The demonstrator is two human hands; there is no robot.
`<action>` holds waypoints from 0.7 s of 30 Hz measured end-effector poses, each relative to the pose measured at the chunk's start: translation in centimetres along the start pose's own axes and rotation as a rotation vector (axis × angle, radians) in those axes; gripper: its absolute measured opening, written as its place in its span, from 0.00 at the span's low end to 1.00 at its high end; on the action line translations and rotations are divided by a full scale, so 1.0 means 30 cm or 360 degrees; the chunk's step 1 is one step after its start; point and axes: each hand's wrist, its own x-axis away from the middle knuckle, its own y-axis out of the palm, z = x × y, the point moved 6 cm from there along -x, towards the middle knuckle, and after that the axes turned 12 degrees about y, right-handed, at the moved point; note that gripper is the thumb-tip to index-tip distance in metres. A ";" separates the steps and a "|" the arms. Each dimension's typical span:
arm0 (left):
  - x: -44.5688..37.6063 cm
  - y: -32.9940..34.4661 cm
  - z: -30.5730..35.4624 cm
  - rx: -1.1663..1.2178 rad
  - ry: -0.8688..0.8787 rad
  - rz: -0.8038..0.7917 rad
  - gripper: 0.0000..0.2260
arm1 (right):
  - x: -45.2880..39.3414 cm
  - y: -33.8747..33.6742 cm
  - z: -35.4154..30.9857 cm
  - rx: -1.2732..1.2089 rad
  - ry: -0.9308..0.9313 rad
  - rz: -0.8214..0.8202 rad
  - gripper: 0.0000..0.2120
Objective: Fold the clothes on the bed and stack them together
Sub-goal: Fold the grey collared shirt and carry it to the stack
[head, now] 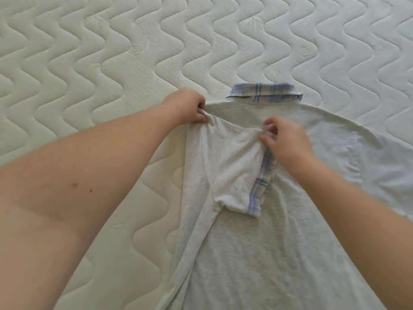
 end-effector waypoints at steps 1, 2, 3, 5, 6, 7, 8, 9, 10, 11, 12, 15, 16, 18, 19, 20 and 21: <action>0.013 -0.002 0.005 0.0098 -0.0018 0.0093 0.16 | 0.038 -0.012 -0.009 -0.0001 -0.0056 0.0170 0.15; 0.032 -0.004 0.012 0.0195 -0.0035 0.0196 0.19 | 0.091 -0.027 -0.018 -0.0073 -0.0099 0.0337 0.13; 0.057 -0.008 0.020 0.0273 -0.0058 0.0309 0.22 | 0.155 -0.034 -0.025 -0.0196 -0.0124 0.0441 0.10; 0.123 -0.012 0.037 0.0360 -0.0119 0.0545 0.25 | 0.290 0.019 -0.018 -0.0352 -0.0079 0.0326 0.08; 0.166 -0.005 0.049 0.0398 -0.0155 0.0647 0.25 | 0.362 0.075 -0.007 -0.0337 0.0014 0.0152 0.12; 0.213 0.008 0.062 0.0445 -0.0195 0.0732 0.23 | 0.435 0.144 0.007 -0.0272 0.0128 -0.0071 0.16; 0.267 0.027 0.075 0.0502 -0.0246 0.0789 0.20 | 0.505 0.218 0.020 -0.0173 0.0230 -0.0298 0.18; 0.324 0.052 0.087 0.0562 -0.0308 0.0806 0.17 | 0.563 0.287 0.031 -0.0081 0.0313 -0.0488 0.19; 0.386 0.085 0.102 0.0610 -0.0375 0.0785 0.13 | 0.609 0.347 0.038 -0.0051 0.0387 -0.0630 0.19; 0.449 0.124 0.116 0.0649 -0.0438 0.0741 0.11 | 0.643 0.396 0.041 -0.0104 0.0470 -0.0732 0.20; 0.511 0.167 0.130 0.0683 -0.0492 0.0690 0.10 | 0.663 0.434 0.037 -0.0229 0.0568 -0.0808 0.20; 0.693 0.295 0.175 0.0824 -0.0614 0.0526 0.12 | 0.690 0.497 0.016 -0.0451 0.0728 -0.0831 0.20; 0.746 0.338 0.191 0.0850 -0.0645 0.0466 0.12 | 0.689 0.505 0.008 -0.0408 0.0703 -0.0805 0.18; 0.838 0.414 0.220 0.0836 -0.0702 0.0344 0.12 | 0.684 0.506 0.000 -0.0373 0.0654 -0.0760 0.15; 0.879 0.446 0.235 0.0823 -0.0733 0.0280 0.12 | 0.682 0.502 0.001 -0.0404 0.0644 -0.0743 0.14; 0.920 0.476 0.251 0.0818 -0.0761 0.0213 0.12 | 0.680 0.496 0.004 -0.0462 0.0646 -0.0741 0.13; 0.960 0.504 0.265 0.0820 -0.0790 0.0144 0.12 | 0.683 0.491 0.010 -0.0546 0.0660 -0.0757 0.12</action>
